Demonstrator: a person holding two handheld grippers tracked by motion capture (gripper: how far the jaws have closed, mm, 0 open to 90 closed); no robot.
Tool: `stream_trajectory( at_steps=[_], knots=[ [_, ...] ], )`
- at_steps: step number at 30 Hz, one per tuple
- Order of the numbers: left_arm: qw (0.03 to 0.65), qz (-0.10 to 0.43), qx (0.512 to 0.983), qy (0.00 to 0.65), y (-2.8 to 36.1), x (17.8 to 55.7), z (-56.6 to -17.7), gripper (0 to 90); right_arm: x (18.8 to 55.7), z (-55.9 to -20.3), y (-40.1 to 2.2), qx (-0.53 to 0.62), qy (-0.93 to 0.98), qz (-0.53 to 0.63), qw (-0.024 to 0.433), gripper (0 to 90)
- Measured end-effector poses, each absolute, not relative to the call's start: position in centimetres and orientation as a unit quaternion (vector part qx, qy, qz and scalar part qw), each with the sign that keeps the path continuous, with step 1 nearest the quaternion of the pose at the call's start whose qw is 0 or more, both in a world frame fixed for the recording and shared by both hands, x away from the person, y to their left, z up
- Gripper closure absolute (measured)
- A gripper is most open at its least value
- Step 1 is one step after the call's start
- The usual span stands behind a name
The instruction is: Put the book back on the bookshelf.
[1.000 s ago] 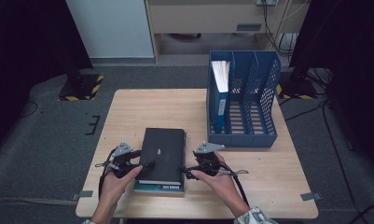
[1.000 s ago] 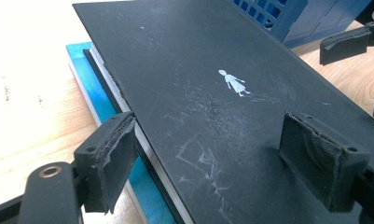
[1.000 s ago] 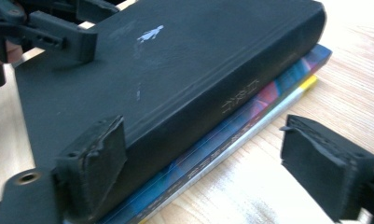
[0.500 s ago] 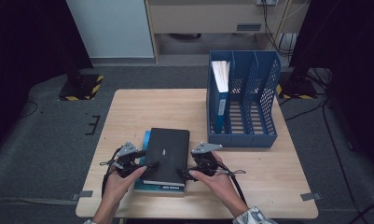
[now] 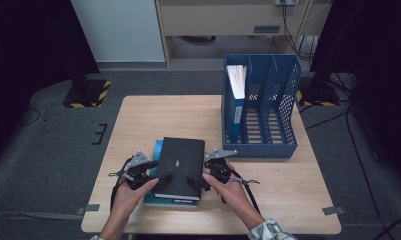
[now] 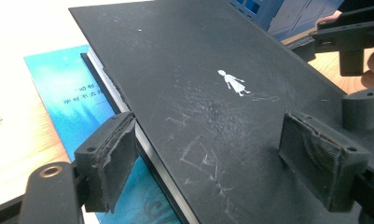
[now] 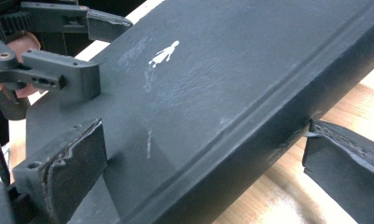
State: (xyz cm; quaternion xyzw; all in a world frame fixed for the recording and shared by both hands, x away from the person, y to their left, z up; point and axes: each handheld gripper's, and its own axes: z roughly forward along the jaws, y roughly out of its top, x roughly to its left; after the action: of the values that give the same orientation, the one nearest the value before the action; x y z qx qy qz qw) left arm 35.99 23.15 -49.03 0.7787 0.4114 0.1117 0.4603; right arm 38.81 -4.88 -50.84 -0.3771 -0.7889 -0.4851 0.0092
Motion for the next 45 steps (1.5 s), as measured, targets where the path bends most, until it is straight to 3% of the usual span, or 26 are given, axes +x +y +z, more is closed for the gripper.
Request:
stream_trajectory(
  at_steps=[8, 30, 39, 45],
  knots=[
    [0.473, 0.072, 0.774, 0.414, 23.1, 37.0, -49.6, 15.2, 39.8, -51.5, -5.1, -0.397, -0.772, -0.495, 0.04, 0.0],
    [0.473, 0.066, 0.78, 0.405, 23.4, 37.2, -49.6, 15.5, 41.2, -52.7, -5.0, -0.423, -0.745, -0.504, 0.103, 0.1],
    [0.482, 0.052, 0.777, 0.402, 24.1, 37.6, -49.6, 22.0, 41.7, -52.8, -4.7, -0.421, -0.746, -0.502, 0.119, 0.1],
    [0.483, 0.061, 0.774, 0.405, 24.4, 37.4, -49.0, 29.3, 41.6, -52.1, -4.5, -0.418, -0.755, -0.494, 0.107, 0.8]
  ],
)
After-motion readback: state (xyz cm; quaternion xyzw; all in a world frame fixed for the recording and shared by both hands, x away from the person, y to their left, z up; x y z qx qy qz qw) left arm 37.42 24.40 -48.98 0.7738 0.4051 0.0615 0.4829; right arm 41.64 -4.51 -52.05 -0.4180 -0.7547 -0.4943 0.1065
